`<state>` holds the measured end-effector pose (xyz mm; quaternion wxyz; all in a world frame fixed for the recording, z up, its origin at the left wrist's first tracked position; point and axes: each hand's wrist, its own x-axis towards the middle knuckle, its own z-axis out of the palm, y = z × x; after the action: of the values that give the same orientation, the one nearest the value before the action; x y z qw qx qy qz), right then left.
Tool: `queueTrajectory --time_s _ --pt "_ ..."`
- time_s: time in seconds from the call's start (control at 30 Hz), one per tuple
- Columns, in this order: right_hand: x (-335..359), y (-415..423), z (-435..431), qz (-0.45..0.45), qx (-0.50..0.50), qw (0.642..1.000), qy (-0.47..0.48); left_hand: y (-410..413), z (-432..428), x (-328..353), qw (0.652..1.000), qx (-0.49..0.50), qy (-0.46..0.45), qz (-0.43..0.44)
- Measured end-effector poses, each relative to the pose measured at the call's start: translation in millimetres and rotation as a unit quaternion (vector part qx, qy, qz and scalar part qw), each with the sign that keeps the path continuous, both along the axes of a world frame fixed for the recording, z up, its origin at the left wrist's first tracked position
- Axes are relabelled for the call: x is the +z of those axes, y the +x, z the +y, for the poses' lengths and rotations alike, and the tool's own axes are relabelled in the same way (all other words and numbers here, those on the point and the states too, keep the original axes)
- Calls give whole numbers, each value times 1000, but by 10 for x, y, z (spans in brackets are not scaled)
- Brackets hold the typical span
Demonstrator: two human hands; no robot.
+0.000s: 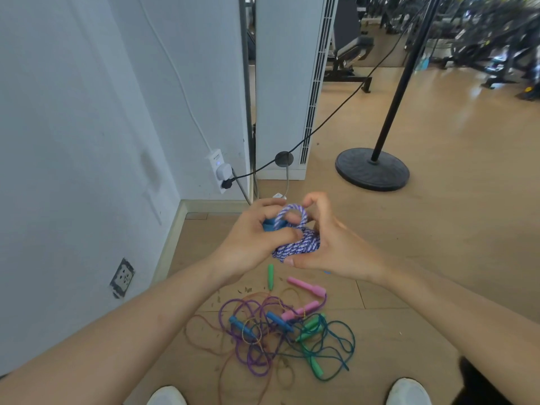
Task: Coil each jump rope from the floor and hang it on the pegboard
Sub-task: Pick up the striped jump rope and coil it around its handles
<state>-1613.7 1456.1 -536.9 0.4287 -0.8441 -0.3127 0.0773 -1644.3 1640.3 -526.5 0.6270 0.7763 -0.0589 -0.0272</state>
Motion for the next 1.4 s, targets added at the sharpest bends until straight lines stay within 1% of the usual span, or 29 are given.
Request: queueTrajectory --time_s 0.07,0.17,0.37,0.4,0.47,0.5,0.53,0.57,0.63,0.73,0.83,0.9,1.0,1.13,1.2,1.27,1.4 --pt "-8 23 2 28 -23 999 -8 -4 6 5 1000 -10 11 -10" --pt "-6 54 7 79 -3 997 -16 25 35 -3 997 -29 55 -37" --pt "-37 43 71 174 9 984 31 53 75 50 997 -18 64 -47" --pt "-48 37 80 204 -5 978 48 52 76 72 997 -13 61 -52" --pt "-57 25 96 264 -53 960 80 74 106 104 992 17 77 -102" --pt "-57 24 101 281 -87 952 89 91 140 114 989 29 78 -121" --pt "-59 29 98 296 -119 942 101 96 173 133 990 32 62 -122" --pt "-66 49 90 314 -143 931 122 94 204 150 994 31 33 -104" --pt "-42 85 76 352 -165 906 168 79 244 167 998 38 -25 -35" --pt "30 65 60 388 -150 888 197 31 245 179 998 30 -33 32" --pt "80 24 78 405 -118 882 207 -18 204 201 998 -22 -7 58" --pt "92 8 101 403 -121 886 193 -45 165 221 997 -44 6 61" --pt "94 -15 118 398 -133 890 180 -35 118 245 996 -26 20 80" --pt "80 -23 91 427 -104 872 215 21 122 267 992 12 -31 120" --pt "74 -20 78 438 -84 864 233 24 145 281 994 51 -19 94" --pt "72 -22 69 436 -75 865 234 24 168 270 996 68 1 54" --pt "62 -28 63 423 -77 873 229 5 183 238 995 94 -23 4"
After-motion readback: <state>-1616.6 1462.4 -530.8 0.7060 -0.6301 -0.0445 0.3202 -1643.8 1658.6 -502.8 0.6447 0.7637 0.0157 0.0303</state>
